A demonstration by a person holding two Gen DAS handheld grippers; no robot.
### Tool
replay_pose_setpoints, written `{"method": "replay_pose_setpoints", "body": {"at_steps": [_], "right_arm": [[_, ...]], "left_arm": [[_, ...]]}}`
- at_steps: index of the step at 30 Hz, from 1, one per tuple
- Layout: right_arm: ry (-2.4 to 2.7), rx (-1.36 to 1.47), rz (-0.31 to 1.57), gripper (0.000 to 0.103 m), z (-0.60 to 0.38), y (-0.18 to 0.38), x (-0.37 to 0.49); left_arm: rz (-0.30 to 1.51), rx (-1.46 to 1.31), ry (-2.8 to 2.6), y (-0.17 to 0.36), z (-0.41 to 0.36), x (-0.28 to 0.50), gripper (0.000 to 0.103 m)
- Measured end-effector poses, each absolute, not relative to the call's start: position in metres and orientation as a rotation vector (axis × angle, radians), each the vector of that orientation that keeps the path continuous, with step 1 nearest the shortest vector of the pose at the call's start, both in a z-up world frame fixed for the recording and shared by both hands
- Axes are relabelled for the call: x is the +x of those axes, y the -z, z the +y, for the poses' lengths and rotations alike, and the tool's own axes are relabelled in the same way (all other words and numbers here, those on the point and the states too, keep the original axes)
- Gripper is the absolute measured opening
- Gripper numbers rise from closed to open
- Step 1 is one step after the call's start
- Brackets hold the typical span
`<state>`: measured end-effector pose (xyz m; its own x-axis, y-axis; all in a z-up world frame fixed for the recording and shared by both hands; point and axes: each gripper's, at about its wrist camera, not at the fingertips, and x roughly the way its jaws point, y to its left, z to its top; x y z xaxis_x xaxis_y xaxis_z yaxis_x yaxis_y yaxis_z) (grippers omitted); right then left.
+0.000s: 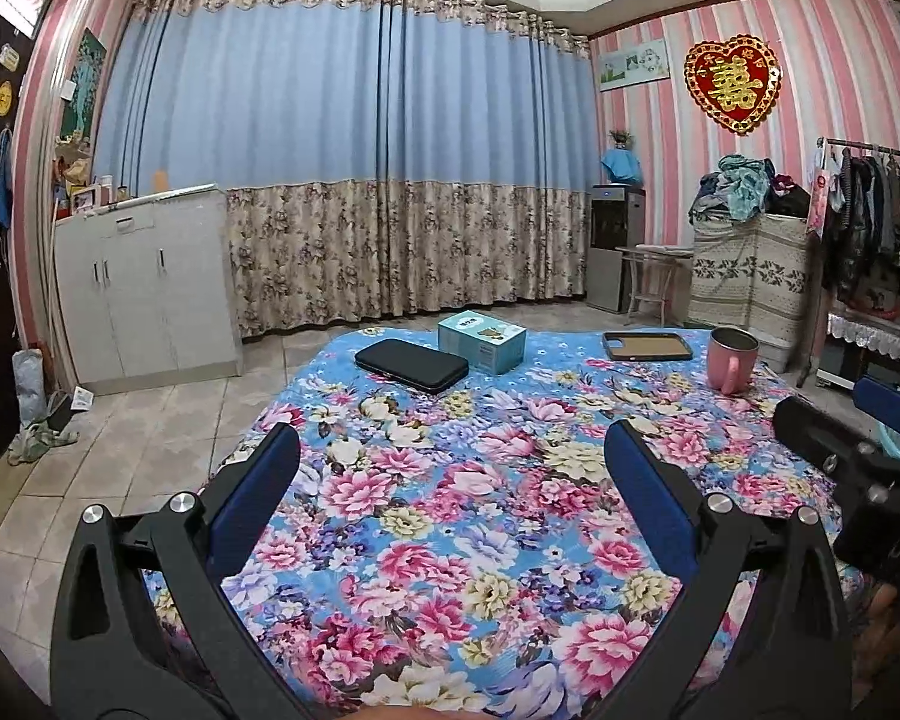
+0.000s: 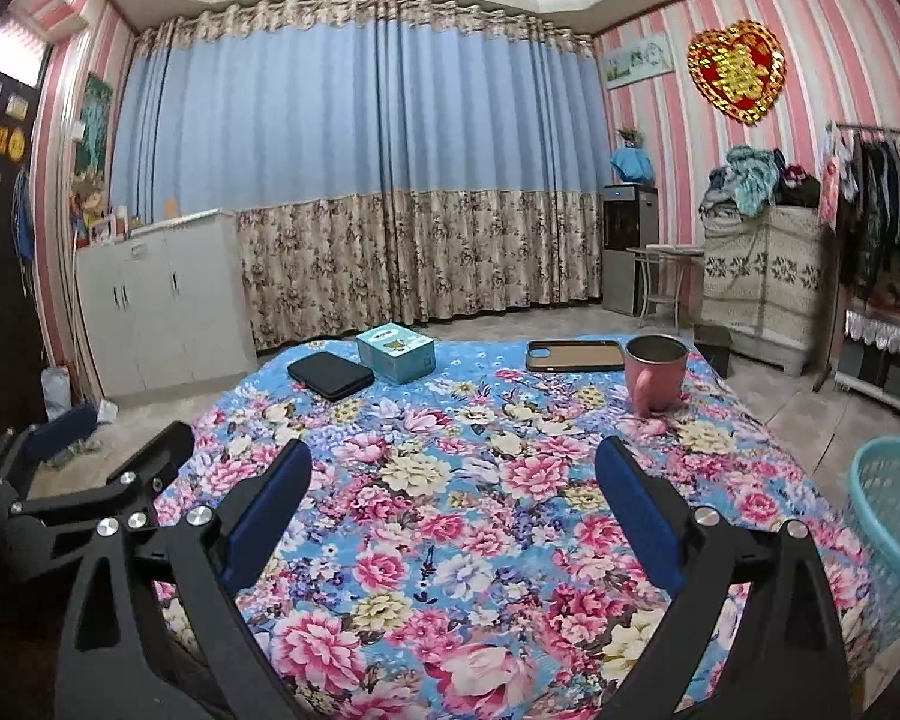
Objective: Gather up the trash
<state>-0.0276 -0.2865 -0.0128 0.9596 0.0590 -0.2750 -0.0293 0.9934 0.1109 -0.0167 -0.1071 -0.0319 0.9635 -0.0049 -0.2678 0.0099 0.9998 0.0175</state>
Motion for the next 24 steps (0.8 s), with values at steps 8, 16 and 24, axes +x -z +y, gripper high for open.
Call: {"method": "replay_pose_setpoints", "body": {"at_steps": [8, 16, 24], "right_arm": [[0.004, 0.194, 0.290, 0.094, -0.315, 0.021, -0.027], [0.038, 0.108, 0.277, 0.093, -0.307, 0.019, -0.030], [0.095, 0.117, 0.305, 0.094, -0.312, 0.023, -0.032]], "left_arm": [[0.309, -0.040, 0.018, 0.035, -0.093, -0.009, 0.098], [0.311, -0.037, 0.016, 0.038, -0.092, -0.011, 0.098], [0.366, -0.046, 0.027, 0.044, -0.087, -0.006, 0.098]]}}
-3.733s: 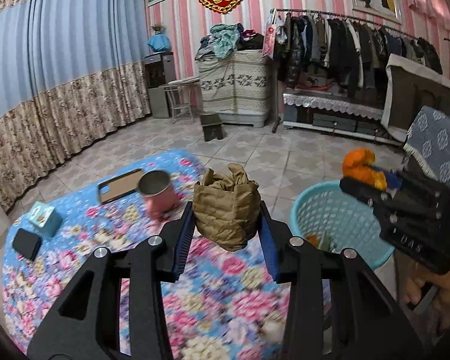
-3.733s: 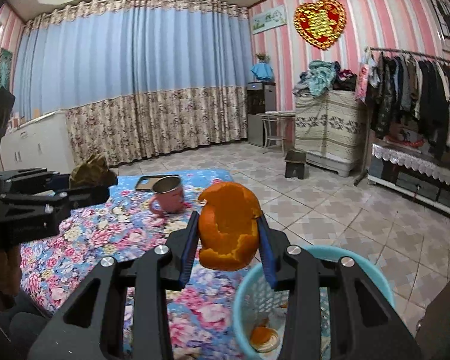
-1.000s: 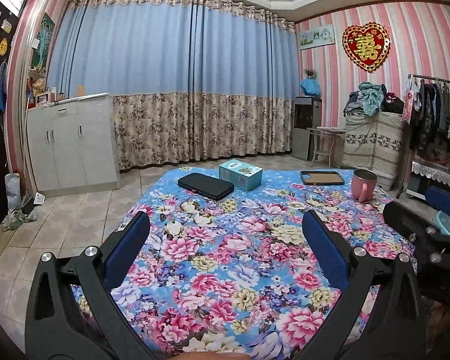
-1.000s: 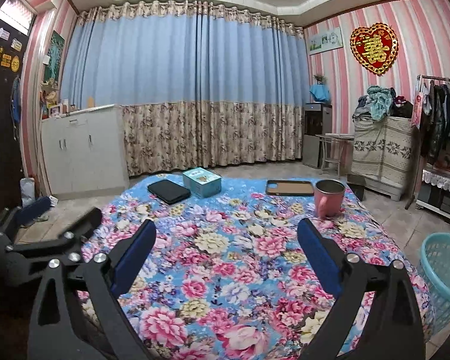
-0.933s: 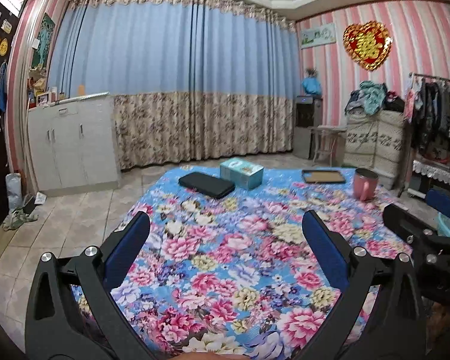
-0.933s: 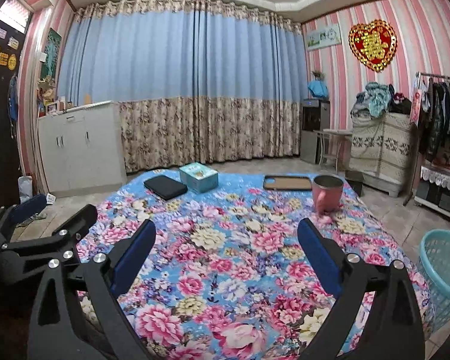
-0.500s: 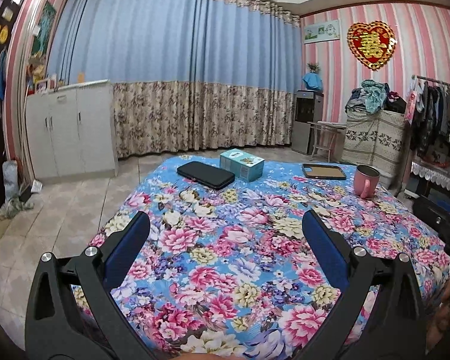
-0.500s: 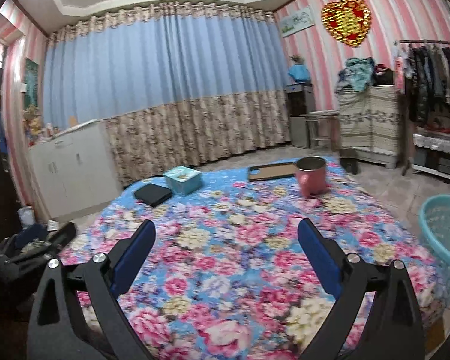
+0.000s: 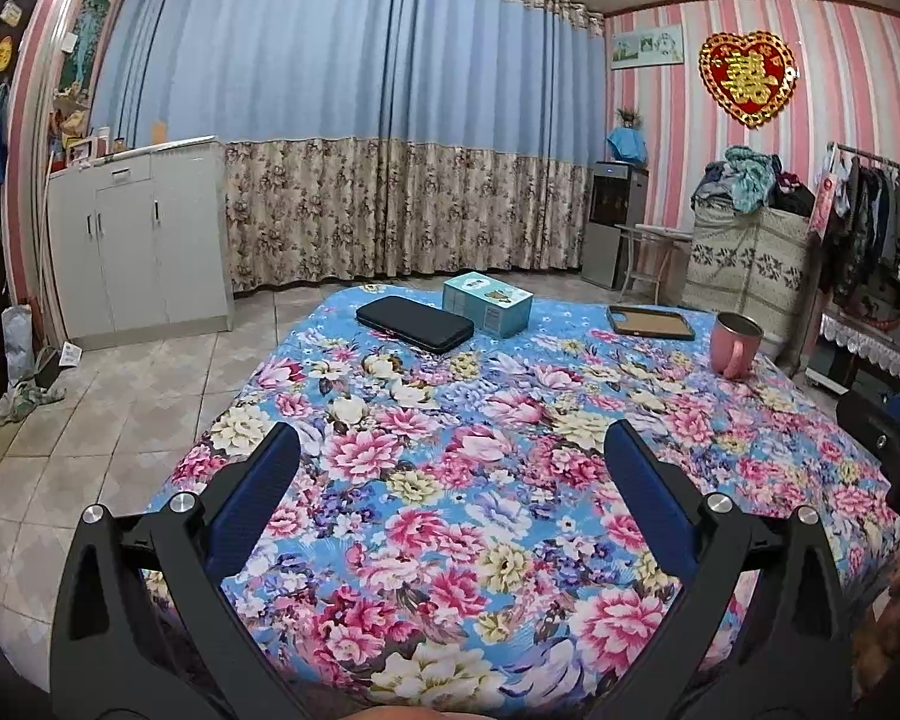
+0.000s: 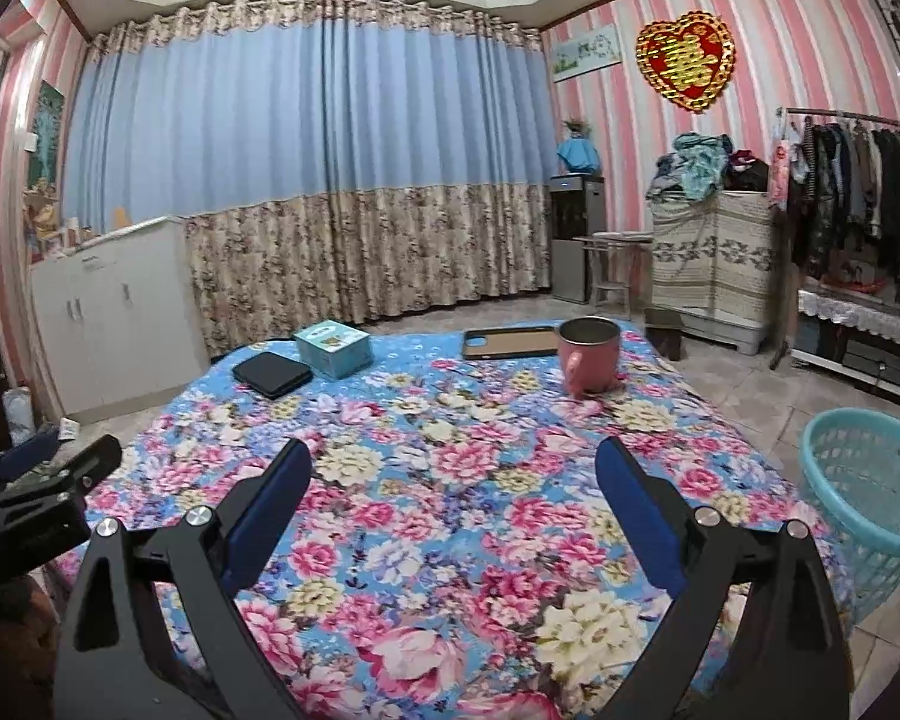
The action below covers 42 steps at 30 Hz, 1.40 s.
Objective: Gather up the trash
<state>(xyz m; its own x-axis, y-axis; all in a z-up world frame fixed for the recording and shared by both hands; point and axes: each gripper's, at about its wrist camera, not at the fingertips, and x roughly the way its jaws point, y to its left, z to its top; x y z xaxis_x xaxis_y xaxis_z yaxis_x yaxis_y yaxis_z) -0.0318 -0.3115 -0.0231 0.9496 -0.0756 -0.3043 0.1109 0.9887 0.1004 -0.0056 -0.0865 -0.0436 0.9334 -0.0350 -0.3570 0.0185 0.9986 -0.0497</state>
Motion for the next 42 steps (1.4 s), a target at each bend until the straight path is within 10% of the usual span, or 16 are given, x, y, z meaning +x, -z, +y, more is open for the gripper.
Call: {"method": "replay_pose_setpoints", "body": {"at_steps": [42], "right_arm": [[0.331, 0.107, 0.306, 0.095, -0.319, 0.029, -0.063]], "left_arm": [[0.361, 0.062, 0.158, 0.046, -0.112, -0.023, 0.098]]}}
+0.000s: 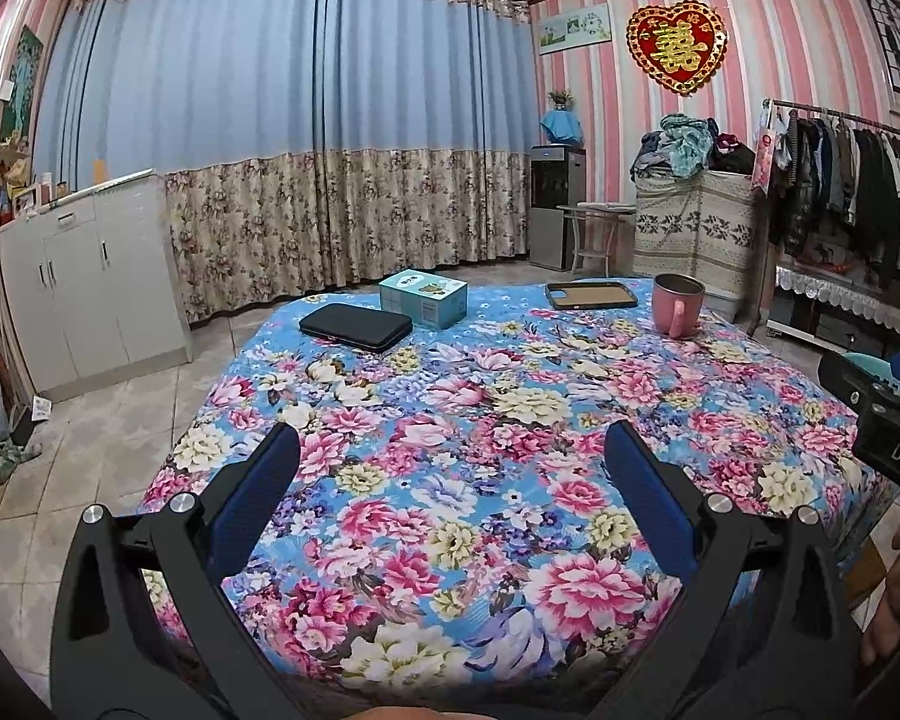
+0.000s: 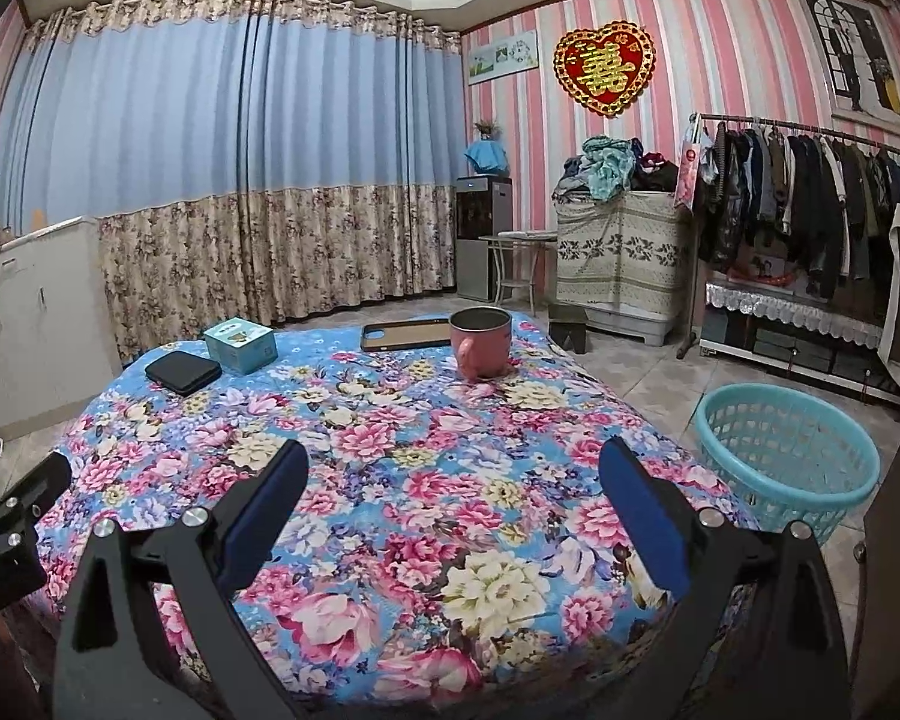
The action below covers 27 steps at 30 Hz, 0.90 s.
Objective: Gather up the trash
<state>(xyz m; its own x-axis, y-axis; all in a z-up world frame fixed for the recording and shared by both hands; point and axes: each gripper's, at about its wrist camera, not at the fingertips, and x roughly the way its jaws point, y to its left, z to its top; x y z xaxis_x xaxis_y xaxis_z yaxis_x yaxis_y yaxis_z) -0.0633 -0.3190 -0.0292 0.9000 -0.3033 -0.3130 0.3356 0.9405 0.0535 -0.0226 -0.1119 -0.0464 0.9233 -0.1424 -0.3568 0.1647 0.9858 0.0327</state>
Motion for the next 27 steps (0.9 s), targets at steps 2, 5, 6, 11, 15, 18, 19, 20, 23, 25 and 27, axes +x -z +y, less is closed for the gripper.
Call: {"method": "replay_pose_setpoints", "body": {"at_steps": [2, 5, 6, 11, 15, 18, 19, 20, 23, 25, 27], "right_arm": [[0.328, 0.109, 0.305, 0.095, -0.3192, 0.0291, -0.0637], [0.321, 0.114, 0.305, 0.095, -0.3200, 0.0292, -0.0642], [0.320, 0.115, 0.306, 0.095, -0.3197, 0.0292, -0.0637], [0.319, 0.113, 0.305, 0.096, -0.3191, 0.0293, -0.0635], [0.318, 0.112, 0.306, 0.096, -0.3189, 0.0289, -0.0633], [0.318, 0.112, 0.306, 0.096, -0.3188, 0.0290, -0.0633], [0.318, 0.113, 0.305, 0.096, -0.3188, 0.0289, -0.0634], [0.319, 0.114, 0.304, 0.096, -0.3186, 0.0288, -0.0635], [0.318, 0.112, 0.304, 0.096, -0.3186, 0.0288, -0.0631], [0.319, 0.112, 0.305, 0.096, -0.3187, 0.0288, -0.0630], [0.318, 0.113, 0.305, 0.096, -0.3187, 0.0289, -0.0629]], "left_arm": [[0.362, 0.057, 0.155, 0.0462, -0.1111, -0.0224, 0.098], [0.362, 0.054, 0.149, 0.0461, -0.1101, -0.0223, 0.098], [0.361, 0.057, 0.149, 0.0461, -0.1103, -0.0224, 0.098], [0.358, 0.064, 0.149, 0.0460, -0.1095, -0.0230, 0.098], [0.358, 0.061, 0.149, 0.0458, -0.1100, -0.0231, 0.098], [0.359, 0.060, 0.149, 0.0459, -0.1101, -0.0233, 0.098], [0.358, 0.061, 0.149, 0.0459, -0.1101, -0.0233, 0.098], [0.358, 0.061, 0.149, 0.0459, -0.1100, -0.0232, 0.098], [0.358, 0.061, 0.149, 0.0459, -0.1099, -0.0232, 0.098], [0.359, 0.060, 0.148, 0.0459, -0.1097, -0.0232, 0.098], [0.359, 0.061, 0.149, 0.0460, -0.1098, -0.0231, 0.098]]}}
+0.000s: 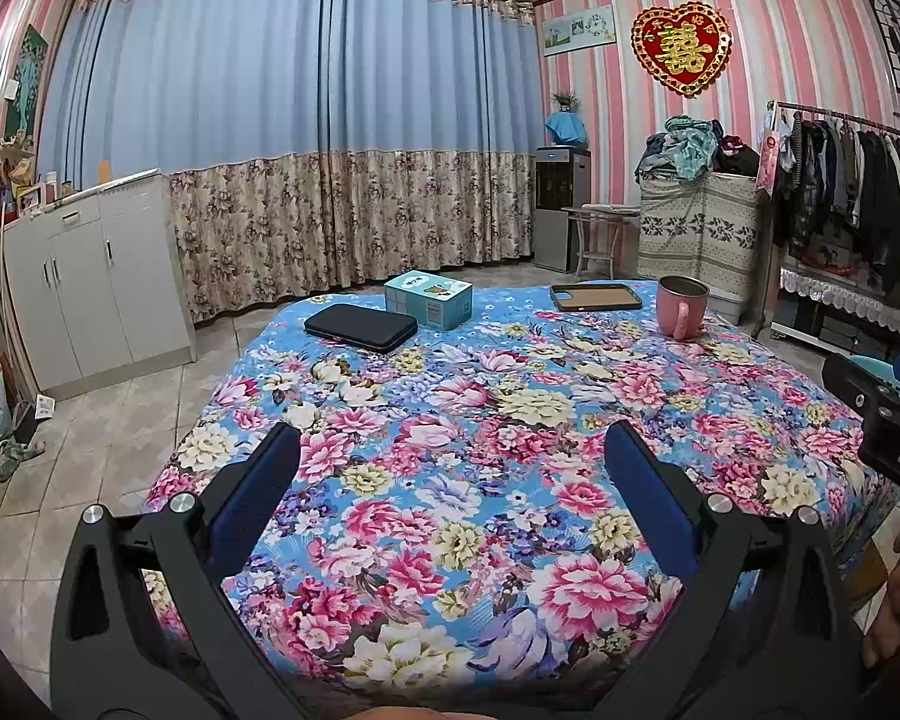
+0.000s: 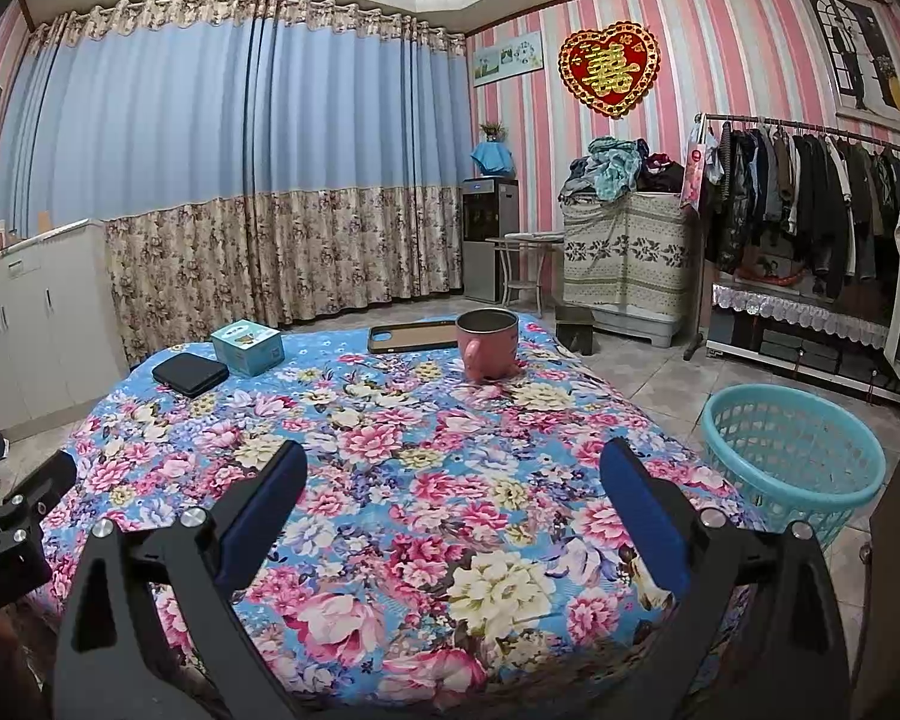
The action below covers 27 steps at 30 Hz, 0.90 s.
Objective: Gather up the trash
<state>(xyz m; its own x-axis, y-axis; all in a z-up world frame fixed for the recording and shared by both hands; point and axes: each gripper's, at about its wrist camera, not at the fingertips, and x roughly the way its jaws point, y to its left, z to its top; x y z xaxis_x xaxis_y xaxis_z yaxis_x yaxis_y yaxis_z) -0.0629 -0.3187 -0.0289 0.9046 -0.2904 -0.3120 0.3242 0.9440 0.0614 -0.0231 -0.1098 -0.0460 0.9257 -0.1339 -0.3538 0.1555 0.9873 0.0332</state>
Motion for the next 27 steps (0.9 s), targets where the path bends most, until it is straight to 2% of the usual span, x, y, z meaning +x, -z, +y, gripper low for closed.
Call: {"method": "replay_pose_setpoints", "body": {"at_steps": [27], "right_arm": [[0.314, 0.109, 0.307, 0.096, -0.3174, 0.0307, -0.0623]], "left_arm": [[0.359, 0.065, 0.147, 0.0456, -0.1106, -0.0234, 0.098]]}}
